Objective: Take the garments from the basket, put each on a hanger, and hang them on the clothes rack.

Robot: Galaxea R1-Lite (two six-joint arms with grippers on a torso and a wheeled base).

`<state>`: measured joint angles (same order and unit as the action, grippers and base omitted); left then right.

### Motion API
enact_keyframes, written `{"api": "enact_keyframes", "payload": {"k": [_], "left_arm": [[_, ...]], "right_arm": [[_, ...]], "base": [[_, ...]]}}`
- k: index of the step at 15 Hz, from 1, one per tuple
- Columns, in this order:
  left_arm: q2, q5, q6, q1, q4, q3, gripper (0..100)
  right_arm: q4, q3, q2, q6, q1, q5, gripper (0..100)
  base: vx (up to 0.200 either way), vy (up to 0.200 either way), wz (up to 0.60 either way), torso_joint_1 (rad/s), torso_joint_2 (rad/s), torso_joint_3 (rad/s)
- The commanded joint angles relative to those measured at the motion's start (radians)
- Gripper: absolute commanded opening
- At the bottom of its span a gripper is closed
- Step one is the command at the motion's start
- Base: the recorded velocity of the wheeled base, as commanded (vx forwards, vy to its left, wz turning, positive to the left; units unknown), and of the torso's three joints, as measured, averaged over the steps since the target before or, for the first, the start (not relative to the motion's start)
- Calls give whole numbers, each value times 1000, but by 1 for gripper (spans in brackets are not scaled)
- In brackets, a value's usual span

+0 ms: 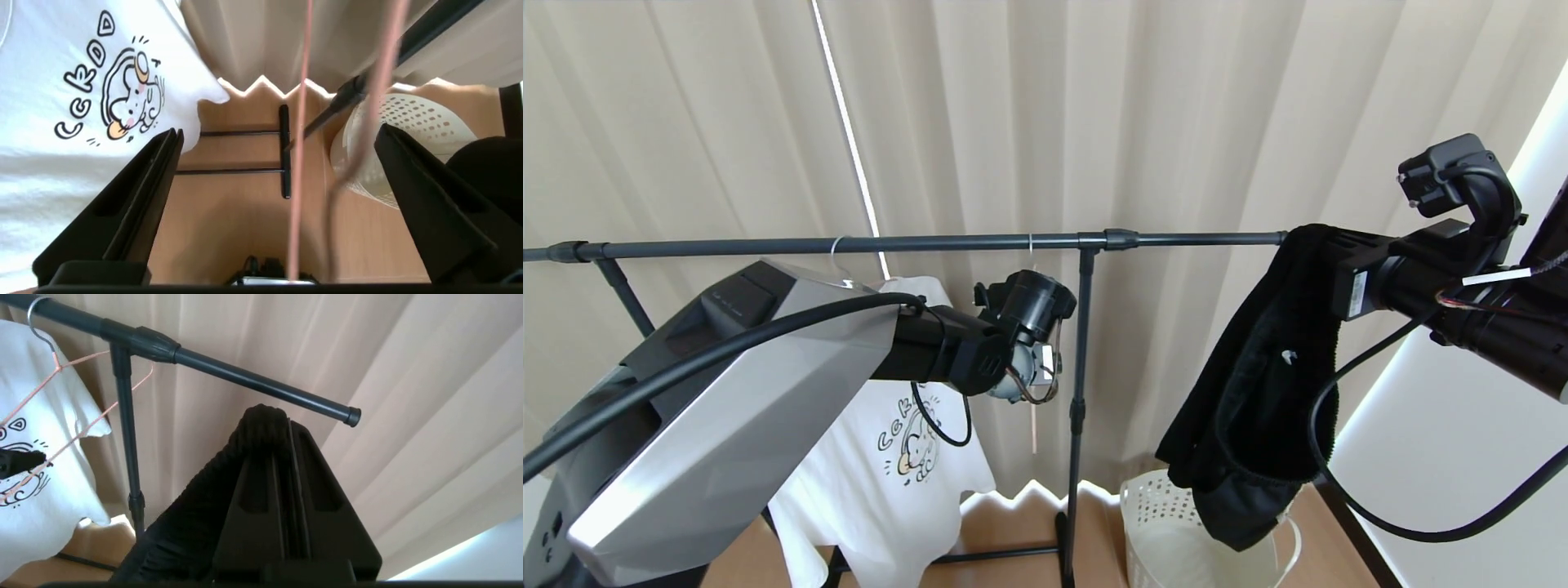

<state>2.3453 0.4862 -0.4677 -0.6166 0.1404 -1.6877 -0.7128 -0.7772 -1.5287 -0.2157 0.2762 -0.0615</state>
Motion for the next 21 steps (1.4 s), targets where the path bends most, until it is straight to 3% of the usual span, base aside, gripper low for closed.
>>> {"api": "enact_keyframes", "payload": {"k": [1,2,3,13,18,21], "left_arm": [[55,0,-3,3,-1,-66,100],[94,2,-5,3,2,-118,100],[115,6,-5,1,5,-147,0],[20,20,-14,-2,7,-84,0],[-123,19,-3,-29,5,37,0],[-245,19,26,-60,1,181,0]], "right_arm": [[-1,4,2,-1,1,0,0],[-1,6,2,-1,1,0,0],[-1,6,4,-1,1,0,0],[-1,6,2,-1,1,0,0],[-1,7,1,-1,1,0,0],[1,7,-4,-1,3,0,0]], "base": [[0,0,0,0,0,0],[0,0,0,0,0,0],[0,0,0,0,0,0],[0,0,0,0,0,0],[0,0,0,0,0,0],[0,0,0,0,0,0]]}}
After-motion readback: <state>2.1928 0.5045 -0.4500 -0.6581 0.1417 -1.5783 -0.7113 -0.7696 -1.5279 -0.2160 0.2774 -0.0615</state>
